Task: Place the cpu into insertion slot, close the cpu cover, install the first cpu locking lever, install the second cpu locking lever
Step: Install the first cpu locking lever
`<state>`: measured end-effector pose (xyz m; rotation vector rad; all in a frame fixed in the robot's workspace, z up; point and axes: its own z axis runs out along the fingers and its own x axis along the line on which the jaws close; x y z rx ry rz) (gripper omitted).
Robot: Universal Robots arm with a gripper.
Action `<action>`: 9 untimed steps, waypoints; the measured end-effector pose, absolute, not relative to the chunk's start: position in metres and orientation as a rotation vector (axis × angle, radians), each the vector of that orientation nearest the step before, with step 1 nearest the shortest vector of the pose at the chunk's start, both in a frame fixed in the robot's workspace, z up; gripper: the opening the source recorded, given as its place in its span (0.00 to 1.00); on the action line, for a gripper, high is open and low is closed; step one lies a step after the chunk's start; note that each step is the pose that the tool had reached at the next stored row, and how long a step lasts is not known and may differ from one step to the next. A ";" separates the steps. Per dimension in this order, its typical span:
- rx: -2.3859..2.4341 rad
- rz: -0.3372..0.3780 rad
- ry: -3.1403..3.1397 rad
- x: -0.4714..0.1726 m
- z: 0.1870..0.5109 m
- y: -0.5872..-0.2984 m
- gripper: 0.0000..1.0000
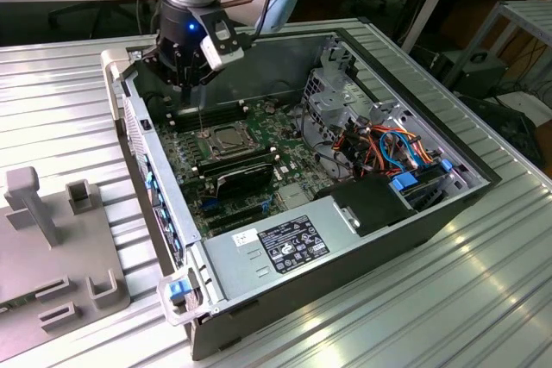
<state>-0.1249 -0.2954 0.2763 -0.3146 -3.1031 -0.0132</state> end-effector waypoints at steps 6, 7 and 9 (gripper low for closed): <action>-0.284 -0.014 -3.106 -0.114 0.274 -0.288 0.11; -0.279 -0.014 -3.106 -0.114 0.274 -0.286 0.11; -0.266 -0.017 -3.107 -0.113 0.274 -0.283 0.11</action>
